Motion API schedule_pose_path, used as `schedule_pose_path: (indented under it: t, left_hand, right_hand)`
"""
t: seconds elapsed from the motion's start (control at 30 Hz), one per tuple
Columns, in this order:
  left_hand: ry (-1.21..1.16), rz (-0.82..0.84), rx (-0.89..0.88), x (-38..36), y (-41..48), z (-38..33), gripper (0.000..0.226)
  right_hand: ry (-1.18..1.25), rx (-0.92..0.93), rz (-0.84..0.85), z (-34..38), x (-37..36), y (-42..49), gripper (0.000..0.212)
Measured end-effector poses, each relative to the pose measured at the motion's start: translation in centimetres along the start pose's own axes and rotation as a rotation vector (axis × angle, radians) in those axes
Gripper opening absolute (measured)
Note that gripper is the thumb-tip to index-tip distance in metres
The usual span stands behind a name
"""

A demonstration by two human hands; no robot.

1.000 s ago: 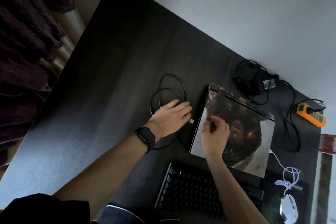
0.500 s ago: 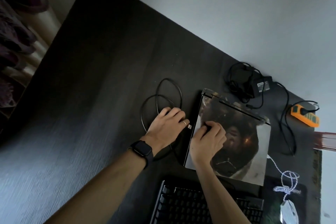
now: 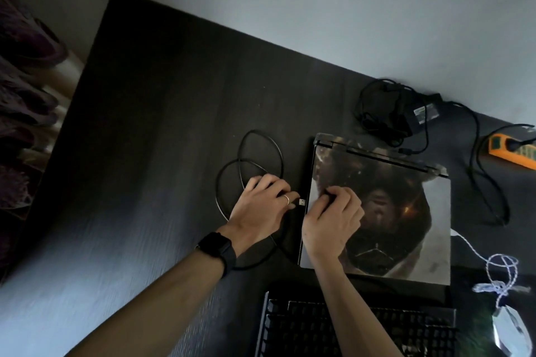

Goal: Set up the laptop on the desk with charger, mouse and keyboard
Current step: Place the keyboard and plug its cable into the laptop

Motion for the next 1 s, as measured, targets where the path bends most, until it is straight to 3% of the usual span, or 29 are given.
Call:
schedule_pose_path:
  t: [0.23, 1.0]
  left_hand:
    - [0.016, -0.047, 0.005, -0.4, 0.3, -0.3, 0.025]
    - [-0.011, 0.018, 0.002, -0.4, 0.2, -1.1, 0.025]
  right_hand:
    - [0.032, -0.011, 0.003, -0.2, 0.3, 0.4, 0.013]
    - [0.016, -0.041, 0.006, -0.6, 0.2, 0.0, 0.013]
Point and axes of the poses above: each hand's wrist, its own y-axis towards the middle knuckle, its own x-axis out of the back of the hand, z = x × y, the point moved 3 cm from there along y, towards the middle knuckle, and after that the axes turned 11 degrees about y, right-handed, at the moved point
